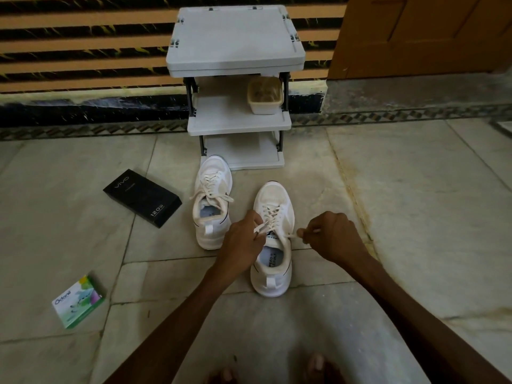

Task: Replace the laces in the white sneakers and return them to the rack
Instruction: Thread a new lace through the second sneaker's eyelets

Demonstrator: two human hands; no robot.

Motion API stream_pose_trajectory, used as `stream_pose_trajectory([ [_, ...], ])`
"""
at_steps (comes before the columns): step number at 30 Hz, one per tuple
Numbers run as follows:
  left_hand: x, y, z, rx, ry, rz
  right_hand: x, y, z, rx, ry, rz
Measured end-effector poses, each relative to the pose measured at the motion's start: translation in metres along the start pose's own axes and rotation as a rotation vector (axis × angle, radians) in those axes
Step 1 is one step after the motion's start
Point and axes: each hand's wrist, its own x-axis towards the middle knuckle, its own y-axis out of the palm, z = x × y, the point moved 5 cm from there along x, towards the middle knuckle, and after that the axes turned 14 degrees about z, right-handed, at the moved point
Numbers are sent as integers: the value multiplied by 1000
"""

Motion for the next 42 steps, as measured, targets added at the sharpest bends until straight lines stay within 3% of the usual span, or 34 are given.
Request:
stream_pose_trajectory([
  [5,-1,-14,-7,-195,-21,-34,-16,-28,20,472,-124,102],
  [13,-17,-75,-66,-680,297,-77,-29,-72,59,1029,-366,291],
  [20,-33,-112,-106,-739,430,-150,-39,-88,74,1104,-457,252],
  [31,-49,-115,-133,-892,394,-249,-45,-105,84,1644,-434,241],
  [34,-48,-115,-138,-894,396,-277,-46,-109,79,1594,-454,153],
  [39,-48,-117,-139,-931,372,-316,-56,-118,70,1022,-472,-114],
  [42,-50,-116,-142,-858,373,-359,-58,-127,73,825,-467,-288],
])
